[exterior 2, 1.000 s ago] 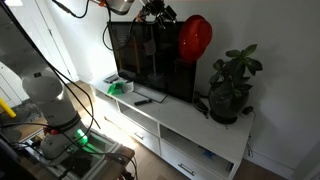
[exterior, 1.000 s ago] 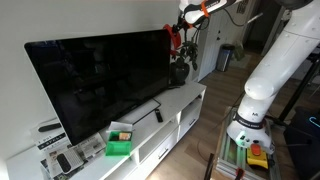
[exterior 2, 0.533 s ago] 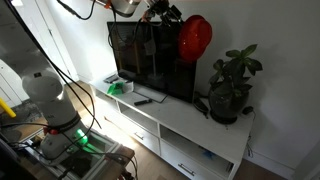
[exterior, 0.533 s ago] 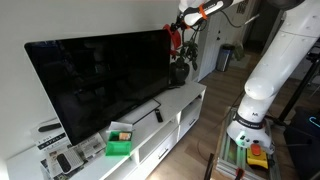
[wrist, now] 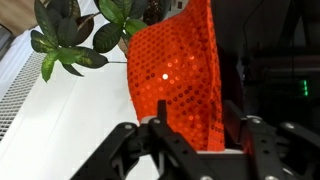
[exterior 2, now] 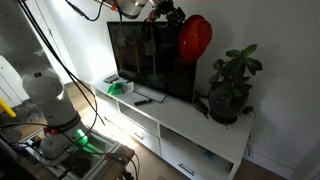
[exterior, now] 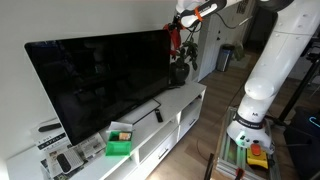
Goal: Remove the orange bowler hat that is hanging on the top right corner of the television and move it on the television stand
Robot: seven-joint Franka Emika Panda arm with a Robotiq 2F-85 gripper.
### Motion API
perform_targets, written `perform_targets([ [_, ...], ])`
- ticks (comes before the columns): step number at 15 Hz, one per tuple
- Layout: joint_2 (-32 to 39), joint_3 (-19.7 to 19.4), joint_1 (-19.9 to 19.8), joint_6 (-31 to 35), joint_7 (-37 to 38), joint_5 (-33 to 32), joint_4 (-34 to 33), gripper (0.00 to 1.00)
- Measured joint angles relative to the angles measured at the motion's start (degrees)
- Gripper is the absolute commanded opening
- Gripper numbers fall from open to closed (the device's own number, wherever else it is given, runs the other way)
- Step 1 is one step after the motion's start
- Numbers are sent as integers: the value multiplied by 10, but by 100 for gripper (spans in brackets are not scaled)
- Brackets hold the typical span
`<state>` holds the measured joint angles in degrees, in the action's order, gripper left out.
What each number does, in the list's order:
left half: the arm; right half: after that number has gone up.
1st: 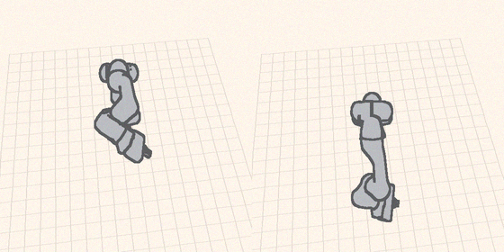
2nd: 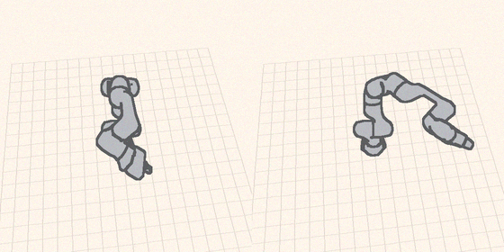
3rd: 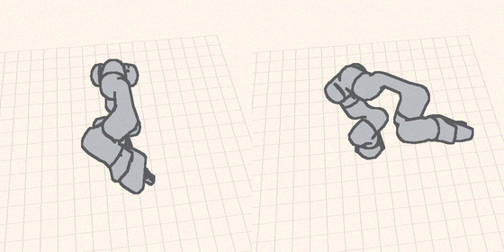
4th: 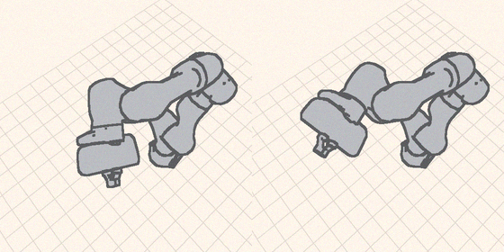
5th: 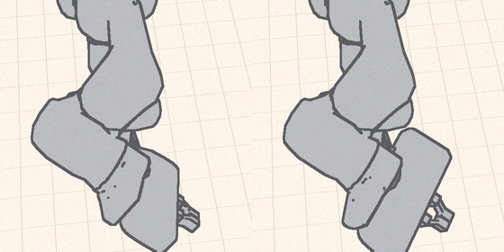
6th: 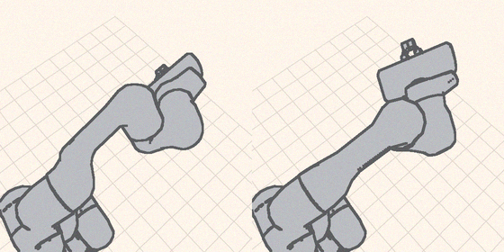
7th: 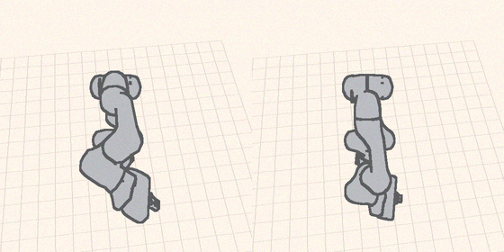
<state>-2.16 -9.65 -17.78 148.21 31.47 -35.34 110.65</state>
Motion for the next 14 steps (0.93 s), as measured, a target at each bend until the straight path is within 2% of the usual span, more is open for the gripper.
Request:
perform_targets([
  [4,5,-1,6,14,7,0,-8,4],
  [5,5,-1,8,16,8,0,-9,1],
  [14,2,-4,4,18,45,-27,-12,0],
])
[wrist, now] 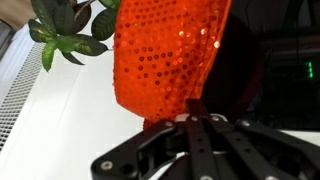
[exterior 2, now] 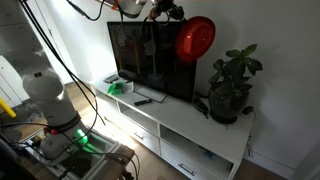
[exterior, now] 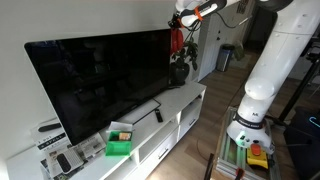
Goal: Remove the orange bowler hat that is hanging on the top right corner of the television and move it on the television stand
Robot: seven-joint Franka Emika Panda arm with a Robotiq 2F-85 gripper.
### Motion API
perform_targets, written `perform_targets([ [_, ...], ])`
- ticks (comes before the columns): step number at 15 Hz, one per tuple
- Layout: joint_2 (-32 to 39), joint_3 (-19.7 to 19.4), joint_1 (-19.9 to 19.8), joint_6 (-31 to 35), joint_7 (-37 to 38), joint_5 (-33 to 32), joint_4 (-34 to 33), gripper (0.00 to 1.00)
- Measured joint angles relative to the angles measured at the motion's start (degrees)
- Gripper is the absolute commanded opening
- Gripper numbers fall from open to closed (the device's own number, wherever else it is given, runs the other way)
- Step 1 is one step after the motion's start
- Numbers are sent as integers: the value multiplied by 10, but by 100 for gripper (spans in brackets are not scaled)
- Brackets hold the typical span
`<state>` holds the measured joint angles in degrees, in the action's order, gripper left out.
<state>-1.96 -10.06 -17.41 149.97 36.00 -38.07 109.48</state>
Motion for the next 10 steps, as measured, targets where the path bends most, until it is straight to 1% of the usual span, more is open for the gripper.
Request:
perform_targets([
  [3,-2,-1,-3,0,18,-19,0,0],
  [5,-7,-3,-6,-7,46,-54,0,0],
  [8,-25,-10,-6,-67,64,-92,5,0],
  [10,-42,-11,-5,-113,61,-99,21,0],
])
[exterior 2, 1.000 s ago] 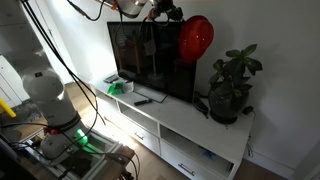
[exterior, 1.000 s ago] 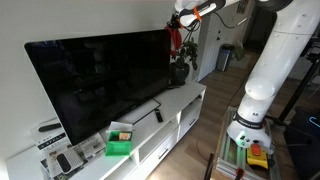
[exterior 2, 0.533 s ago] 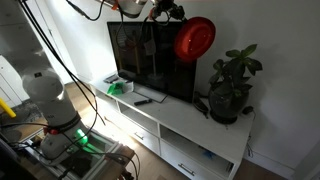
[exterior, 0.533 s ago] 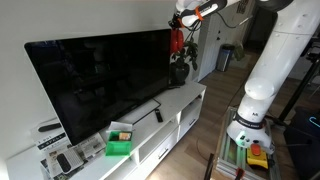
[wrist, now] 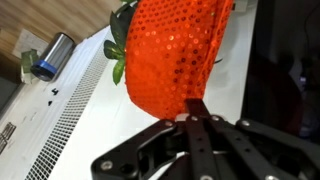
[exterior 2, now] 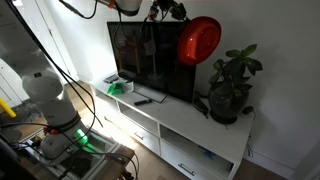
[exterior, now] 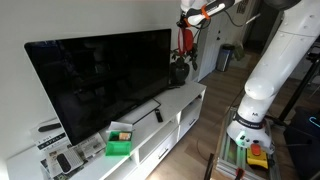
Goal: Remove the orange bowler hat that is hanging on the top right corner of the television and move it on the television stand
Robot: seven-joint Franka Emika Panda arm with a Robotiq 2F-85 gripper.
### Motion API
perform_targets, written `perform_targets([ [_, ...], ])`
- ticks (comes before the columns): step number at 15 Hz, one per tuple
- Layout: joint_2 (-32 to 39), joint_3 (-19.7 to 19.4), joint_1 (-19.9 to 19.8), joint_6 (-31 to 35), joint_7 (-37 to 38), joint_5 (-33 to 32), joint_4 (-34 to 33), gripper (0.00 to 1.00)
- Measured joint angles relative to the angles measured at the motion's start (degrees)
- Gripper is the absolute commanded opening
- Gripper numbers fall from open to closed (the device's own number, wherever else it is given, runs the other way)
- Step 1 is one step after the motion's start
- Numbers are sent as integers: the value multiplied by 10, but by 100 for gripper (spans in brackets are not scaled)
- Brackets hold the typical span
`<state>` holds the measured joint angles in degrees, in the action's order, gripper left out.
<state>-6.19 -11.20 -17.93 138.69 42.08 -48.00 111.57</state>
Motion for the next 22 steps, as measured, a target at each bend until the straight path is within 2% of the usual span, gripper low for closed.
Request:
perform_targets([
  [6,-37,3,17,-122,-38,14,79,0],
  [11,-26,2,21,-159,-78,85,140,0],
  [14,-1,1,22,-164,-80,108,157,0],
  [19,54,-7,22,-122,-103,131,164,1],
  [22,64,-9,22,-114,-104,131,164,1],
])
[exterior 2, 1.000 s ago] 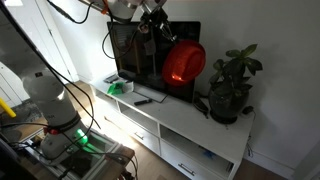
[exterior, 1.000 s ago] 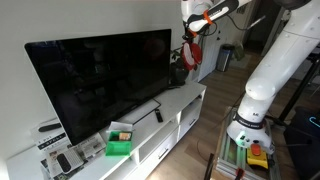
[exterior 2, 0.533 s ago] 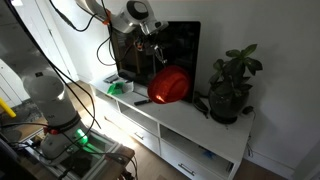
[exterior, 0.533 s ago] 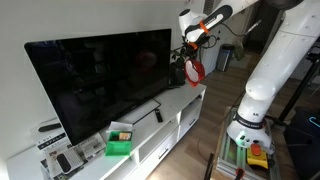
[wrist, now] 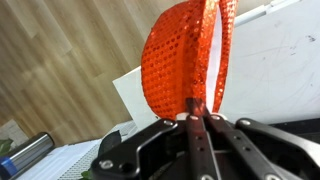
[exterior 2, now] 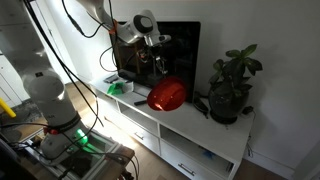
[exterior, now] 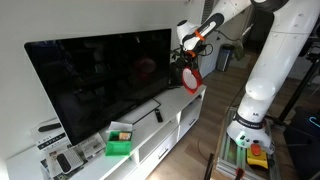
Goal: Remove the orange bowler hat that is hanging on the top right corner of the television and move it on the television stand
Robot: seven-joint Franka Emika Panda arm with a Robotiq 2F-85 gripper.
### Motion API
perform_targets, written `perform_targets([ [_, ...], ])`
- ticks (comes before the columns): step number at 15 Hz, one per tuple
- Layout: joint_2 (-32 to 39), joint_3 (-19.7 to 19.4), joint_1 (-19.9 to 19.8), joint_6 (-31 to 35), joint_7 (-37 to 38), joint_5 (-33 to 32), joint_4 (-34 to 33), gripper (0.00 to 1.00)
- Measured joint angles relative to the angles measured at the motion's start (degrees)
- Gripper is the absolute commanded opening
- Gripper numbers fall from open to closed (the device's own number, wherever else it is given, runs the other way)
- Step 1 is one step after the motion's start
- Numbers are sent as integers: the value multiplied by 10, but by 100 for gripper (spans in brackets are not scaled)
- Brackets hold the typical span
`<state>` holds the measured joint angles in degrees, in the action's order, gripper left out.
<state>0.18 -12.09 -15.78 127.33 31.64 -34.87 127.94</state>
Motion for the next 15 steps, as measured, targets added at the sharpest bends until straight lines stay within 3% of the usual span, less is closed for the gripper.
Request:
perform_targets([
  [3,0,0,0,0,-1,0,0,0],
  [6,15,1,8,-20,44,-81,-3,0],
  [10,86,1,32,-51,122,-192,-22,0],
  [15,177,1,48,-51,147,-236,-57,0],
])
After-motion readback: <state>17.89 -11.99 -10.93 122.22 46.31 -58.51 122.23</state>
